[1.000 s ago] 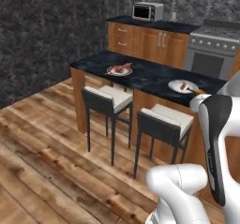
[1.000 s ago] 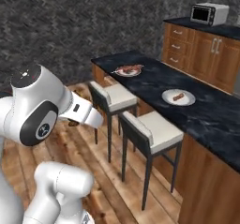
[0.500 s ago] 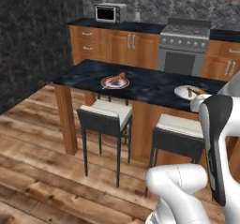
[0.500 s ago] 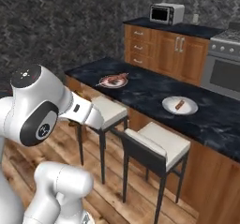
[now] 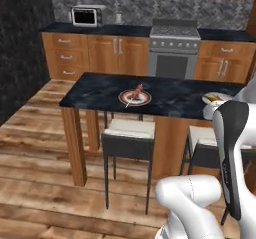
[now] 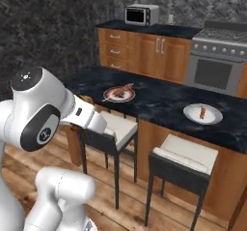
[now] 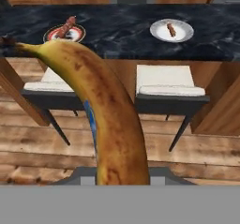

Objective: Pick up each banana from the fridge and place one banana on each plate on the dining counter.

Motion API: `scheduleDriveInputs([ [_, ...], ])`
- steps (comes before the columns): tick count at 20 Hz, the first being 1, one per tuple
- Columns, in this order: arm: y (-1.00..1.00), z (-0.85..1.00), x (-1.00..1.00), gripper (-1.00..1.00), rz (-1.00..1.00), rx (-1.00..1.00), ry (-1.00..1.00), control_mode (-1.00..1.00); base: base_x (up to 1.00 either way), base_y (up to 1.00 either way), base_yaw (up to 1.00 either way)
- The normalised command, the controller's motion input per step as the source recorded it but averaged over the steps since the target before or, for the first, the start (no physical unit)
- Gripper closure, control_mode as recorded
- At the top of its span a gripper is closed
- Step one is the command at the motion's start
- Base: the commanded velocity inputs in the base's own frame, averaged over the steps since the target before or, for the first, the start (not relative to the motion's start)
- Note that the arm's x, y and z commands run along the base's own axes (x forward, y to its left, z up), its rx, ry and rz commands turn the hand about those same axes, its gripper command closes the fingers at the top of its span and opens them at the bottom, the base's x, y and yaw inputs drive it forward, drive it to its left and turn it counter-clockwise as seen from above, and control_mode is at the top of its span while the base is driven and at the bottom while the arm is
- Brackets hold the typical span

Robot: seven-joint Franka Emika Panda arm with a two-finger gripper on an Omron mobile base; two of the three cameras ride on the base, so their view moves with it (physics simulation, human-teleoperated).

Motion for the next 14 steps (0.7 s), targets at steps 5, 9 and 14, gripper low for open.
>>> scheduleDriveInputs([
  [5,0.00,0.00,0.00,1.00,0.00,0.00,0.00,1.00,0.44,1.00,-0.42],
  [9,0.00,0.00,0.00,1.00,0.00,0.00,0.00,1.00,0.59,0.96,-0.44],
  [14,0.00,0.00,0.00,1.00,0.00,0.00,0.00,1.00,0.86,0.60,-0.35],
])
